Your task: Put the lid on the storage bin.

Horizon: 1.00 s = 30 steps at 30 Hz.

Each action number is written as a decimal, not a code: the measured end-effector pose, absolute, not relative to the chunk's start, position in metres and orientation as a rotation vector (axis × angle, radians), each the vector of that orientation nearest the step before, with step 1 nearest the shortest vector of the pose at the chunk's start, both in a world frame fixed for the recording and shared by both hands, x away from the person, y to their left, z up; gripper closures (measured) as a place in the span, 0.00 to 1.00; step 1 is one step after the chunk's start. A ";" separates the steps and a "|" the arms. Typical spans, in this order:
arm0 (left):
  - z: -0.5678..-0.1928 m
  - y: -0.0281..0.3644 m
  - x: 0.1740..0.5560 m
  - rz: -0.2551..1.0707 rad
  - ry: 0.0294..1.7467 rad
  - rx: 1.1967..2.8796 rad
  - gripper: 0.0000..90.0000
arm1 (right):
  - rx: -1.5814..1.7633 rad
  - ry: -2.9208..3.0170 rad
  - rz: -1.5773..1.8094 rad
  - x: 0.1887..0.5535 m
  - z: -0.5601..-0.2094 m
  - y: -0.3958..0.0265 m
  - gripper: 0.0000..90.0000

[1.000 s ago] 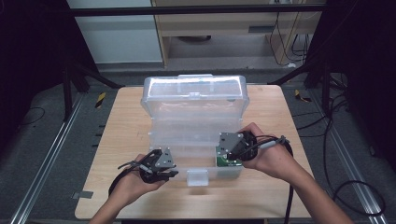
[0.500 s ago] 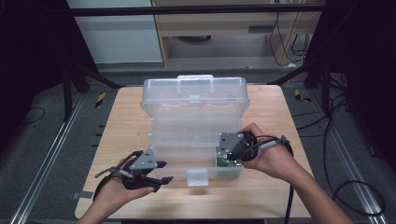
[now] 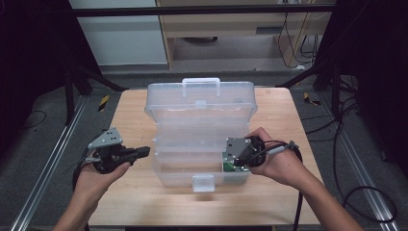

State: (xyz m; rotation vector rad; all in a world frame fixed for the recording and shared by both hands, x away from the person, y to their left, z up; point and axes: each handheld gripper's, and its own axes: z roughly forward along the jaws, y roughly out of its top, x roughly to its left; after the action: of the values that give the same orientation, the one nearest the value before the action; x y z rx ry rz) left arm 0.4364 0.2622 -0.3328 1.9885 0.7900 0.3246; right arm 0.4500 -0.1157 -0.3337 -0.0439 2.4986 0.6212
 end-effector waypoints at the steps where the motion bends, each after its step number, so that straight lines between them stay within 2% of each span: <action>1: -0.331 0.263 0.439 0.321 0.797 1.979 1.00 | -0.046 2.499 0.621 0.450 -0.334 -0.116 0.94; 16: -0.314 0.262 0.478 0.308 0.890 1.856 1.00 | -0.054 2.502 0.613 0.447 -0.335 -0.114 0.94; 30: -0.320 0.266 0.469 0.300 0.896 1.873 1.00 | -0.063 2.509 0.598 0.439 -0.343 -0.112 0.95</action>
State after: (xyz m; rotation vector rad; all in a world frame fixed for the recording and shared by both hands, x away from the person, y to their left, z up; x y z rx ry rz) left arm 0.4695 0.2656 -0.3195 1.8725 0.8957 0.3000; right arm 0.4389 -0.1123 -0.3431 -0.0629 2.5094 0.5977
